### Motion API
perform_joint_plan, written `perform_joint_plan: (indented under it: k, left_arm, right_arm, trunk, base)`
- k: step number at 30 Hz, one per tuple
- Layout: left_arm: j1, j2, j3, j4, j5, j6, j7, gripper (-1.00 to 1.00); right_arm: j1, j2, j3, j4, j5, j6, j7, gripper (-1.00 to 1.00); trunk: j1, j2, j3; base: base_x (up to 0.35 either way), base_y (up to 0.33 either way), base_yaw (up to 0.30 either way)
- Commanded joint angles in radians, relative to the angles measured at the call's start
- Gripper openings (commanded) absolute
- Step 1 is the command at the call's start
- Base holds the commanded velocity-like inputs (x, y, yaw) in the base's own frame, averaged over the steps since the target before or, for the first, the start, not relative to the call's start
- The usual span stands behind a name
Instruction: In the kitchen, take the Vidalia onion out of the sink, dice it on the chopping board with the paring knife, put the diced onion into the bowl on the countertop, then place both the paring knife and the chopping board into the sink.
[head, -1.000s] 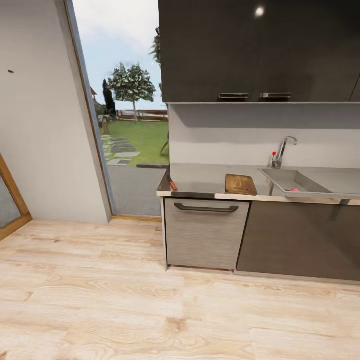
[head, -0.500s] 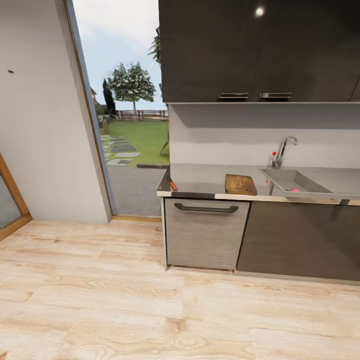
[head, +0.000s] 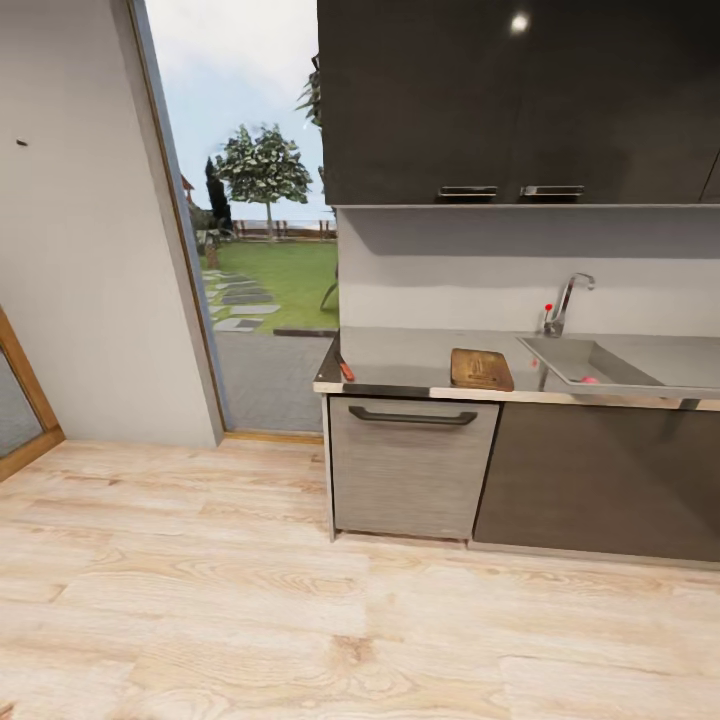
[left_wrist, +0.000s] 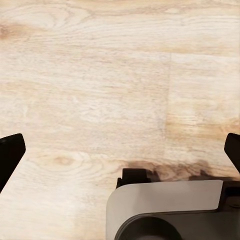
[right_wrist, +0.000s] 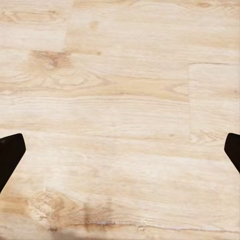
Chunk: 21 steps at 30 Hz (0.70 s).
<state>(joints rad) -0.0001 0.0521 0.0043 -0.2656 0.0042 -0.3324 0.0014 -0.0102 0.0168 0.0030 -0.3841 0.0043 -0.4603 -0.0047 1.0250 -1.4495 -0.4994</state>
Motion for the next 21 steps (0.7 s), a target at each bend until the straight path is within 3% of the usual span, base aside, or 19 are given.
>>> perform_joint_plan:
  k: [1, 15, 21]
  left_arm:
    - [0.0, 0.0, 0.0, 0.0, 0.0, -0.002, 0.0, 1.0]
    - [0.0, 0.0, 0.0, 0.0, 0.001, -0.002, 0.0, 1.0]
    - [0.0, -0.001, 0.0, 0.0, 0.002, -0.002, 0.0, 1.0]
  right_arm:
    - [0.0, 0.0, 0.001, 0.001, 0.0, -0.003, 0.0, 1.0]
    - [0.0, 0.004, -0.003, -0.014, 0.0, 0.001, -0.014, 1.0]
    - [0.0, 0.005, -0.004, -0.123, 0.0, 0.027, -0.119, 1.0]
  trunk:
    - [0.0, 0.0, -0.001]
    - [0.0, 0.0, -0.001]
    - [0.0, 0.0, -0.001]
  base:
    - [0.0, 0.0, 0.0]
    - [0.0, 0.0, 0.0]
    - [0.0, 0.0, 0.0]
